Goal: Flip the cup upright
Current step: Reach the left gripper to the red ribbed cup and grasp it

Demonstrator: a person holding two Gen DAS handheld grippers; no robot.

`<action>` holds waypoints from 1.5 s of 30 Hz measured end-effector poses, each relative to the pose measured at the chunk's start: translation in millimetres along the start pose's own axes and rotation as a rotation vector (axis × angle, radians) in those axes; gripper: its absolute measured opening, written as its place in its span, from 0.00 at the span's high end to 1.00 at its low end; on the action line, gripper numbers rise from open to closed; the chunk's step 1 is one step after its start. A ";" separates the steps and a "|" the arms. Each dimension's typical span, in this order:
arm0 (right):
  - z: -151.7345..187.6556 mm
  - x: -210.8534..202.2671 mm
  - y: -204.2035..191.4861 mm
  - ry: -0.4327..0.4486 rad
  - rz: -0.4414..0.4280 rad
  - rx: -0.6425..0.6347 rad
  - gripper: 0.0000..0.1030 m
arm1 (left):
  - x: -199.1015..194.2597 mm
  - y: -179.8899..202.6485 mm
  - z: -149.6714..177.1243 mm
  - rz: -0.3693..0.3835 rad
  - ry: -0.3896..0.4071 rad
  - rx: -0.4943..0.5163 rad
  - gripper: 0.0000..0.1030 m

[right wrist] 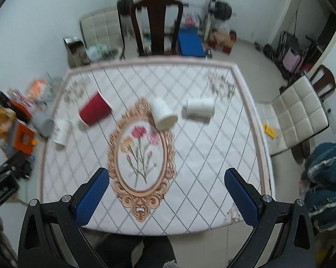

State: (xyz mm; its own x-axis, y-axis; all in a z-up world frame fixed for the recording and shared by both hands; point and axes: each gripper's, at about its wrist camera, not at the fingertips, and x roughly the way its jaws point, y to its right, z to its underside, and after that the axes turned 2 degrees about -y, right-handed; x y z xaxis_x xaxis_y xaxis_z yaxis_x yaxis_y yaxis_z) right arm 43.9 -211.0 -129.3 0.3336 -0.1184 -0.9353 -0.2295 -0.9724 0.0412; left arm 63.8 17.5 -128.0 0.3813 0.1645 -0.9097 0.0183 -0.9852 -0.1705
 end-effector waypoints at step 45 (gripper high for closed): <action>-64.5 297.3 -30.7 -0.459 0.137 0.241 0.00 | 292.2 125.4 -138.6 0.064 -0.182 0.777 0.30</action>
State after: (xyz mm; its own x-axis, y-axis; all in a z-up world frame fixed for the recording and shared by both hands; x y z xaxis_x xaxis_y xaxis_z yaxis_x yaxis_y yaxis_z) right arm 209.2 -229.3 -385.9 -0.1358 -0.0883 -0.9868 -0.4647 -0.8740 0.1421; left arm 305.6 -64.6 -362.7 0.2016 0.1805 -0.9627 -0.6732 -0.6883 -0.2701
